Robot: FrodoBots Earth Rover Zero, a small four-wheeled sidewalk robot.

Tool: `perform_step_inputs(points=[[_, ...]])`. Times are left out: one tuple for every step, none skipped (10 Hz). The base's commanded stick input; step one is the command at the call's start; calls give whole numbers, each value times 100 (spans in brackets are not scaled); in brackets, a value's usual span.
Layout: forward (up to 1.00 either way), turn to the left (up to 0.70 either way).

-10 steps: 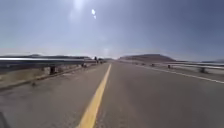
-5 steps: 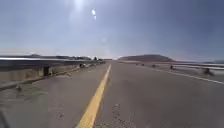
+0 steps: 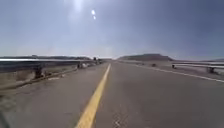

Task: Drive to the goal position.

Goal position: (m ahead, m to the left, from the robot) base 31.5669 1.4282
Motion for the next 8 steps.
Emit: perform_step_inputs(points=[[85, 0], [85, 0], [85, 0], [85, 0], [85, 0], [85, 0], [85, 0], [85, 0]])
